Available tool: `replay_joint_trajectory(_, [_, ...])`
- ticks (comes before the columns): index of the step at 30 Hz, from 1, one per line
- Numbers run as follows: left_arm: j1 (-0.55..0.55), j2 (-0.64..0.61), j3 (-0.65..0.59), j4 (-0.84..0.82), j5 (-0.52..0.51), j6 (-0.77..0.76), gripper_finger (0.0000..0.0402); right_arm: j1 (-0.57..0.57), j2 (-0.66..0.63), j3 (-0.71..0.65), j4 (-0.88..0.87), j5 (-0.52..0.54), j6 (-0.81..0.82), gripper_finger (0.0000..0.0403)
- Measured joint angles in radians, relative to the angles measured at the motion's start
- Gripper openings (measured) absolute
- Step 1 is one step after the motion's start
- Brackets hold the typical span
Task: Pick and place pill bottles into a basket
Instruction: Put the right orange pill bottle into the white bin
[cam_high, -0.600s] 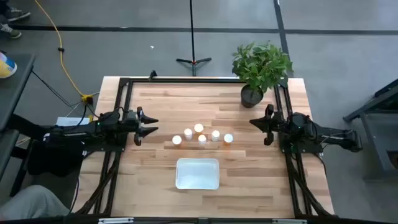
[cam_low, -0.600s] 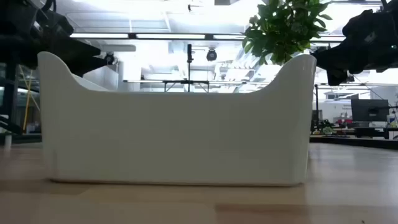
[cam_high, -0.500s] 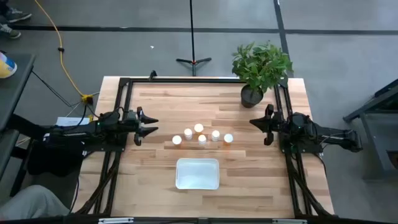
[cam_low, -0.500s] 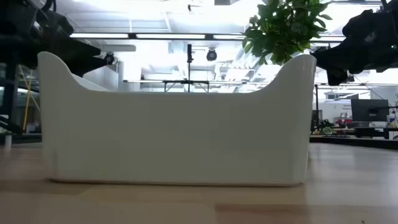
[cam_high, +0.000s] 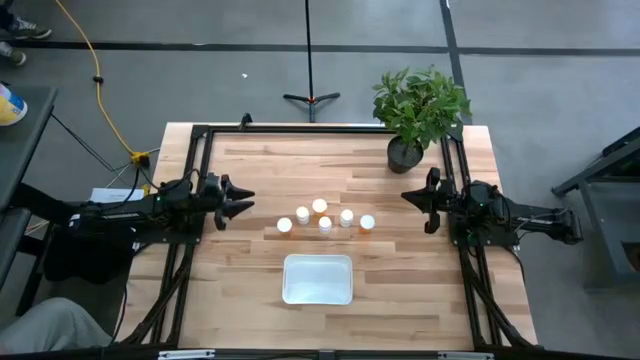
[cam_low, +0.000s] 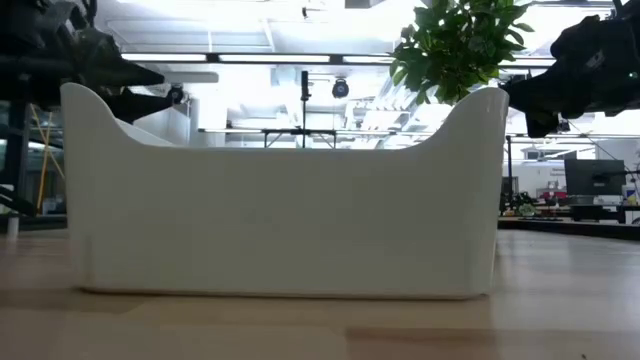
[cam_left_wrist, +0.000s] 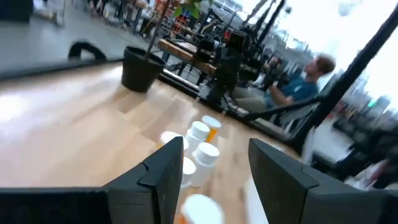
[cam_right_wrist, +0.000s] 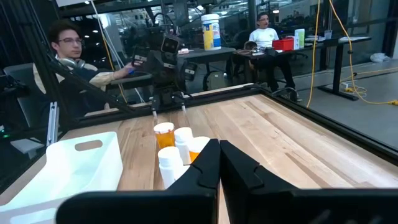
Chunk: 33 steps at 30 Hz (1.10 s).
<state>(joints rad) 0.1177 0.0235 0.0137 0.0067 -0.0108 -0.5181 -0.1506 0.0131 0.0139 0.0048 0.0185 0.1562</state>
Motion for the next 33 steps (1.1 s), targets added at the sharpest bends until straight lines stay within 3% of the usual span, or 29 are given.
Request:
replay_joint_trajectory(3, [0.0, 0.0, 0.0, 0.0, 0.003, -0.195, 0.0216, 0.0, 0.0, 0.0, 0.01, -0.001, 0.04, 0.0])
replay_joint_trajectory(9, [0.0, 0.0, 0.0, -0.001, 0.002, -0.351, 0.0216, 0.0, 0.0, -0.002, 0.081, -0.011, 0.427, 0.0])
replay_joint_trajectory(18, [0.0, 0.0, 0.0, -0.001, -0.004, -0.34, 0.0216, 0.001, 0.0, -0.002, 0.068, -0.046, 0.539, 0.0])
replay_joint_trajectory(33, [0.0, 0.001, 0.001, -0.009, 0.036, -0.054, 0.0216, 0.001, 0.0, 0.0, 0.065, -0.102, 0.445, 0.0])
